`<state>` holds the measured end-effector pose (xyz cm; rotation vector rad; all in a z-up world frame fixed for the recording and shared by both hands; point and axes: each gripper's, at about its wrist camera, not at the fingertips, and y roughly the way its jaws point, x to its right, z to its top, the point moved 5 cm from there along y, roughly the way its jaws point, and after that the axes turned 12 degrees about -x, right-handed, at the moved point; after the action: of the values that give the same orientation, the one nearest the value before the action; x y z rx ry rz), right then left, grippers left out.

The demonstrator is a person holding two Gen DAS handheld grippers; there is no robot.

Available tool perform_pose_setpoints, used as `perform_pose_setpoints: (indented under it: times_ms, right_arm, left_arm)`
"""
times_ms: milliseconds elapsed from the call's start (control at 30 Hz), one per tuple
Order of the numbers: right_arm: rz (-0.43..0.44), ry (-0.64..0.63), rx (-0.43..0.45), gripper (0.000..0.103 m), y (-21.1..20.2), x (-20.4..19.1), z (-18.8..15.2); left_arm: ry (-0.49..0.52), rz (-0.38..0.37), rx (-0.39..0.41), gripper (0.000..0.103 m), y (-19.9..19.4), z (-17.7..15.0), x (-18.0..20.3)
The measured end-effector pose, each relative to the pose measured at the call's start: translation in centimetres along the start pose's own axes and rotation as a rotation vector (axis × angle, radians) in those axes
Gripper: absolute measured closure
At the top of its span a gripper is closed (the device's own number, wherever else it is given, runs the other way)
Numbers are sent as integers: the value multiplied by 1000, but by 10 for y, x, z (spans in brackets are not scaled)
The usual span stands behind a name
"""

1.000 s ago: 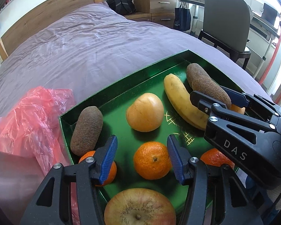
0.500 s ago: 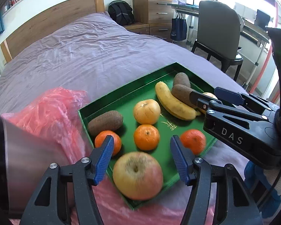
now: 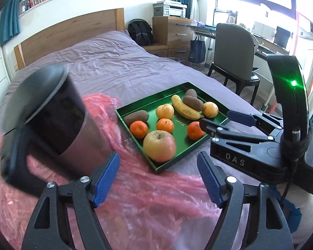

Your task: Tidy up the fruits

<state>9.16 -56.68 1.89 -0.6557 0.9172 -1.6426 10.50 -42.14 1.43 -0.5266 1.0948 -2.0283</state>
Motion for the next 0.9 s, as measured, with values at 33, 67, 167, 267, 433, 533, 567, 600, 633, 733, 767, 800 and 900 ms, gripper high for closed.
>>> perform_pose_setpoints:
  times_ms: [33,67,167,267,433,533,567,600,633,733,767,800,900]
  right_arm:
    - [1,-8,1,12,-5,-6,-4]
    - [6,-13,3,10,-11,-14,-8]
    - [17,-26,6,8,-26,-31,-21]
    - [25,-33,6,7,-38,-45,-35]
    - [38,-41,4,1,-54,-71,-59]
    - [46,-52,19,0,-63,-92,-71]
    - [47,-59,28,0,-66,-100,-75]
    - [51,-66,35,0,-69,-107,-78]
    - [55,-76,42,0,-71,-116,-81]
    - [50,-124,73,0,-80,-144,-87]
    - [47,-140,82,0,-83,-152,-88]
    - [41,-156,91,0,-86,-159,-89]
    - [32,-182,122,0,-95,-174,-91]
  left_arm:
    - [-6,6,5,29,-7,-5,-4]
    - [-12,9,9,29,-13,-9,-8]
    - [-30,28,18,29,-31,-26,-22]
    - [-51,56,21,28,-44,-48,-38]
    - [-107,101,15,27,-59,-87,-74]
    - [-140,125,25,27,-69,-108,-95]
    - [-156,138,27,27,-73,-115,-103]
    - [-168,146,31,27,-75,-120,-109]
    - [-176,153,36,27,-78,-125,-115]
    - [-202,183,66,6,-92,-138,-133]
    - [-211,193,86,1,-98,-141,-139]
    - [-218,202,100,1,-103,-144,-143]
    - [-241,208,111,1,-113,-154,-156]
